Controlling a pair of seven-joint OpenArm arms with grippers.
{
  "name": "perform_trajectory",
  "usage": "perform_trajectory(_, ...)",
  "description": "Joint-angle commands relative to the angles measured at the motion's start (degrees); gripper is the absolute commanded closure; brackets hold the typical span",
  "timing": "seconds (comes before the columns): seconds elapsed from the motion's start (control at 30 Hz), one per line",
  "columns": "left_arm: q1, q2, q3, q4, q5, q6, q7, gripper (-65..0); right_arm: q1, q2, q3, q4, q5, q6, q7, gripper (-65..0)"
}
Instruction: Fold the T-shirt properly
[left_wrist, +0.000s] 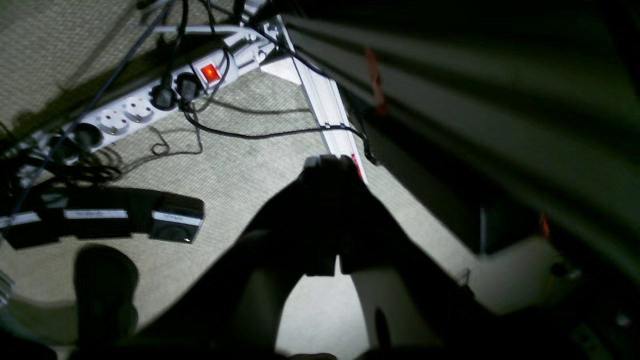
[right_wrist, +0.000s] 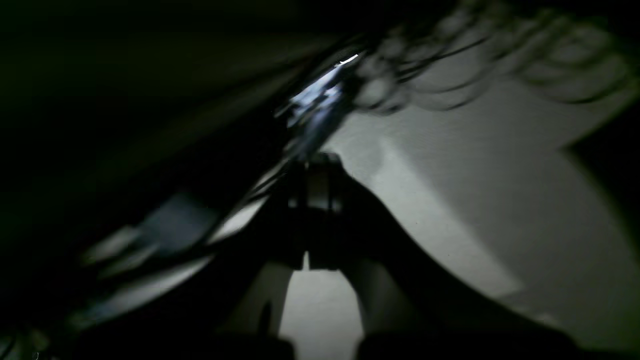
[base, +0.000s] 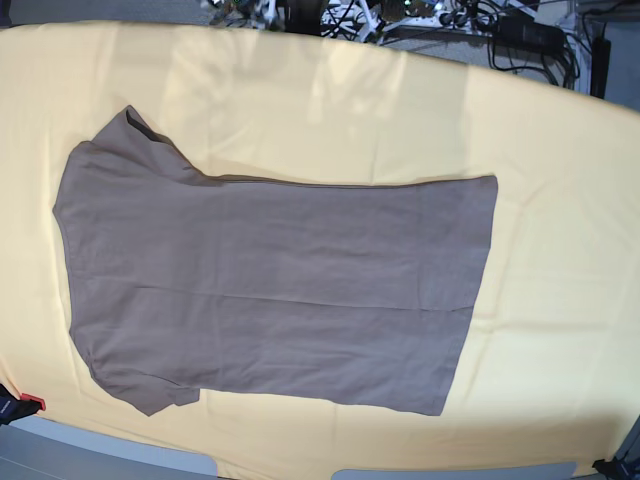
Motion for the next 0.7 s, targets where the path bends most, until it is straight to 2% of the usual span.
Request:
perform_trajectory(0.0,2.14,-0.68,0.02,1.46,-0.04,-0.52,0.28,0.0,-1.97,1.03,-0.11,1.86,0.28,1.62,-0.26,0.0)
perform_trajectory(0.2,11.08,-4.61,0.02,11.67,-0.31,-0.57,2.08,0.0,-12.59,5.38,-0.11,14.75,0.72,7.58,-0.94,0.0)
perform_trajectory(0.43,21.86,-10.64,0.02,28.44,-2.43,-0.55,7.82,0.0,-26.91,10.99,-0.11,34.62,0.72,7.54,-3.91,0.0)
perform_trajectory(0.5,25.00,-12.57,0.02,33.62,-2.38,-0.55,8.22,0.0,-31.01,12.87,-0.11,41.31,0.72,5.88,-4.96,0.0)
perform_trajectory(0.67,31.65,-18.18,0.02,46.34,-2.40,-0.52,10.51,0.0,-40.19,17.00,-0.11,58.27,0.70,-2.36,-12.48,0.0)
